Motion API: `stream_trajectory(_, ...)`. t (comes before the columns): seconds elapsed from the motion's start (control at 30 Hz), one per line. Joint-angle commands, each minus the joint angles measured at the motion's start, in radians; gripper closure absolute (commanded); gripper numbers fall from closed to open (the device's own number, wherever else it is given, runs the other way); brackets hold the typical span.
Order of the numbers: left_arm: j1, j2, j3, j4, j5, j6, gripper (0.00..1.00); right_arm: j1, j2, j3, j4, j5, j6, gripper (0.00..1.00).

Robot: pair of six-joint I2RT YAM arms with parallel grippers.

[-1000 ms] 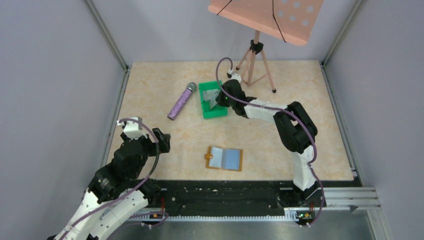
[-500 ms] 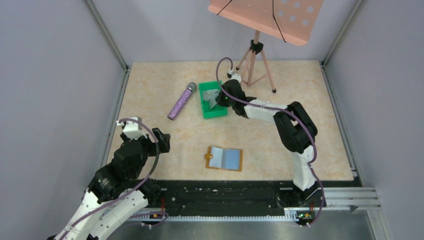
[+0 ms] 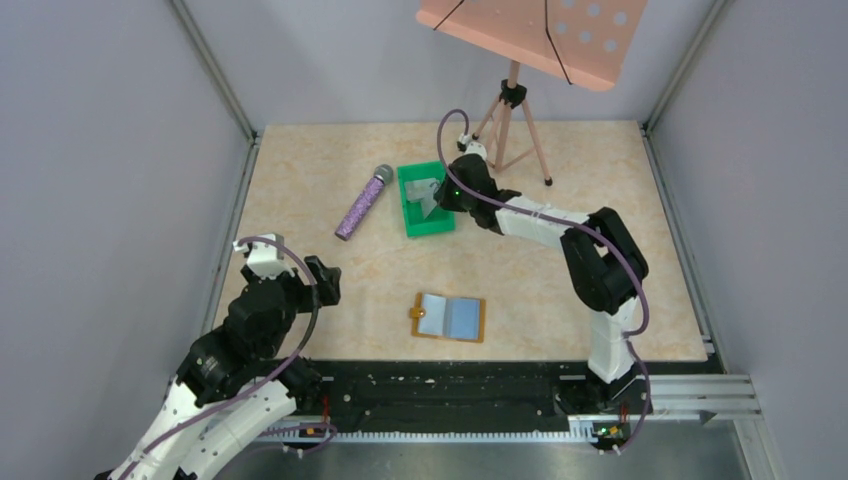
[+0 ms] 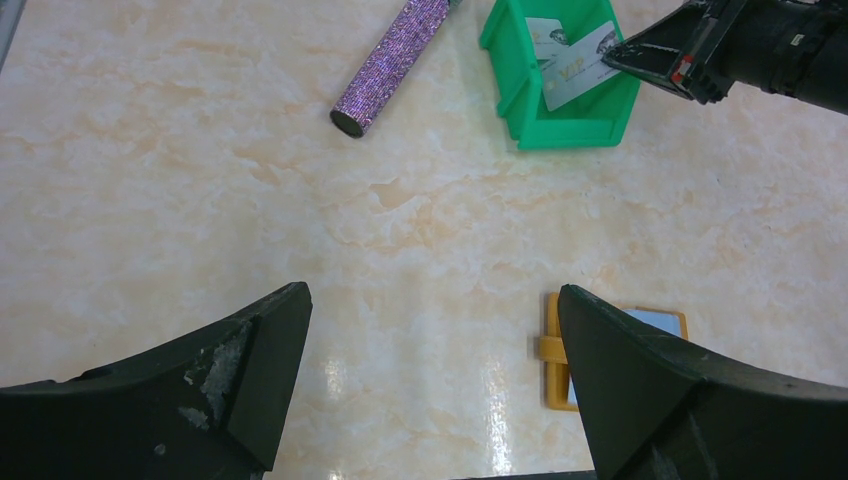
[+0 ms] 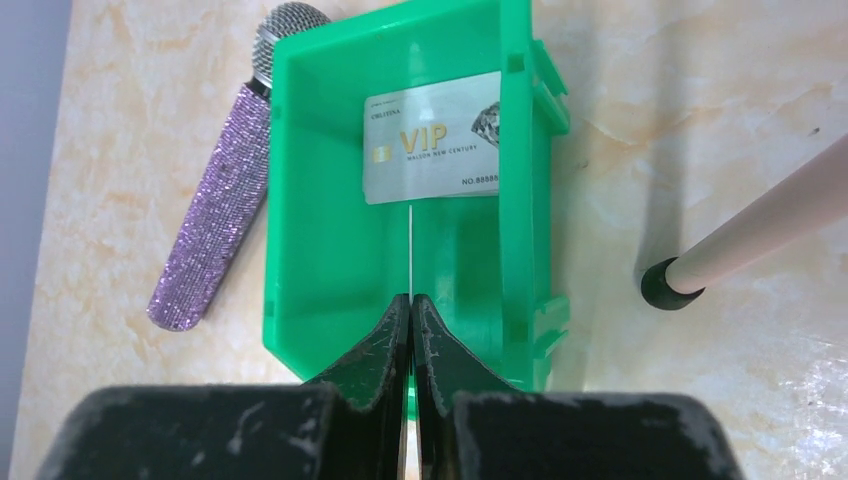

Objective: Take the credit cards out of the card holder
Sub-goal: Place the credit card in the storage box.

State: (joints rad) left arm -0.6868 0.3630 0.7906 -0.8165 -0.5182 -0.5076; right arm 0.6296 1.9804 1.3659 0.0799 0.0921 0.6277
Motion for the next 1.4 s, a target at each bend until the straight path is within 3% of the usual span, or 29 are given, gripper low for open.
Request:
stream_trajectory(0.0,0.000,0.005,-0.005,0.022,-0.006,-0.008,0.01,-0.014,-0.072,0.026,0.007,-0.005,-0.033,1.00)
stream_trajectory(0.4,0.000,-0.012,-0.010,0.035,0.016,0.004,0.01,-0.042,-0.021,0.003,0.204,-0.020,-0.044,1.00)
stream_trajectory(0.87,0.000,-0.014,-0.011,0.034,0.015,0.003,0.01,-0.062,0.155,0.149,0.204,-0.088,0.033,1.00)
stream_trajectory(1.37,0.000,-0.014,-0.011,0.034,0.013,0.002,0.01,-0.062,0.156,0.100,0.295,-0.066,0.101,1.00)
